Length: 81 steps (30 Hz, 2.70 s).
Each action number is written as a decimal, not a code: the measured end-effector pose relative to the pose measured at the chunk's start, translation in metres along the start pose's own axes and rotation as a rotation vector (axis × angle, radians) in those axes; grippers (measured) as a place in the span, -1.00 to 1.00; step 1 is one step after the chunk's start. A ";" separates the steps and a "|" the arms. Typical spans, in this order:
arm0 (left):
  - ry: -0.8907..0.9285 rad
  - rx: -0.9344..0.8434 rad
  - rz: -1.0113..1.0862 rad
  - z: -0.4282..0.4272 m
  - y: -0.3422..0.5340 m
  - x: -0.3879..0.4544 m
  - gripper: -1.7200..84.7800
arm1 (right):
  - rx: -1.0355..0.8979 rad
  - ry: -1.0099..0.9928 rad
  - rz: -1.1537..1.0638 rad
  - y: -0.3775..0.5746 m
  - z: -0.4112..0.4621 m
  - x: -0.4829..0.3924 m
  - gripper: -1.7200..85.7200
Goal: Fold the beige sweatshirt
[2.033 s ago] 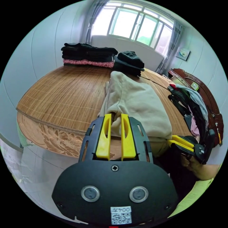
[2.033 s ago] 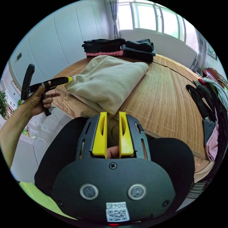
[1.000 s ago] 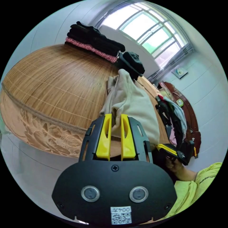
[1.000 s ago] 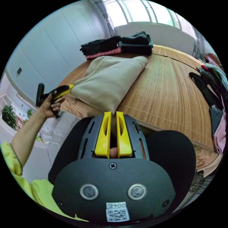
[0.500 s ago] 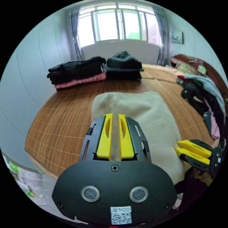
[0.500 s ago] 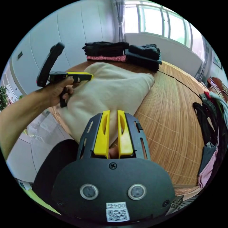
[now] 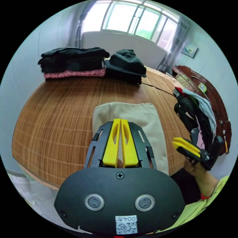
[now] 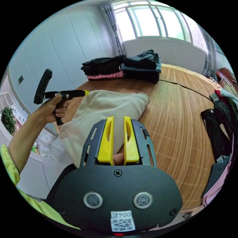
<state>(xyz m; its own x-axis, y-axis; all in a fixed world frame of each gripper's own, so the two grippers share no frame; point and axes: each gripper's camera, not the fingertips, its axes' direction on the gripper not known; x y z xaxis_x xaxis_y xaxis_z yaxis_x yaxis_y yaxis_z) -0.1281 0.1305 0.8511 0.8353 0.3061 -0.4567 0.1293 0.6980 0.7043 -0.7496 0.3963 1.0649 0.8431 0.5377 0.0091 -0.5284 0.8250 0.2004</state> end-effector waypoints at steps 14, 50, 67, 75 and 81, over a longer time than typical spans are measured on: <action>-0.161 -0.173 0.005 0.167 -0.038 -0.038 -0.94 | -0.268 0.087 -0.039 -0.088 0.121 0.065 -0.79; 0.297 0.350 -0.457 -0.021 0.426 -0.188 -0.46 | -0.050 -0.499 0.542 0.088 -0.003 0.109 -0.74; 0.298 0.160 -0.481 -0.013 0.372 -0.225 -0.77 | -0.064 -0.522 0.574 0.077 0.005 0.117 -0.78; 0.069 0.154 -0.385 -0.051 0.294 -0.242 -0.82 | -0.080 -0.523 0.590 0.070 0.007 0.121 -0.80; -0.019 0.181 -0.436 -0.100 0.298 -0.293 -0.80 | -0.116 -0.495 0.535 0.058 0.011 0.112 -0.73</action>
<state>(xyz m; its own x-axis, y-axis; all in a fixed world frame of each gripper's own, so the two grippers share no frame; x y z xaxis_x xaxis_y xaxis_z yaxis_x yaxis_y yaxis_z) -0.3878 0.3138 1.1402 0.6921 -0.0037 -0.7218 0.5598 0.6340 0.5335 -0.6849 0.5030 1.0883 0.3990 0.7528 0.5235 -0.8641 0.4997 -0.0601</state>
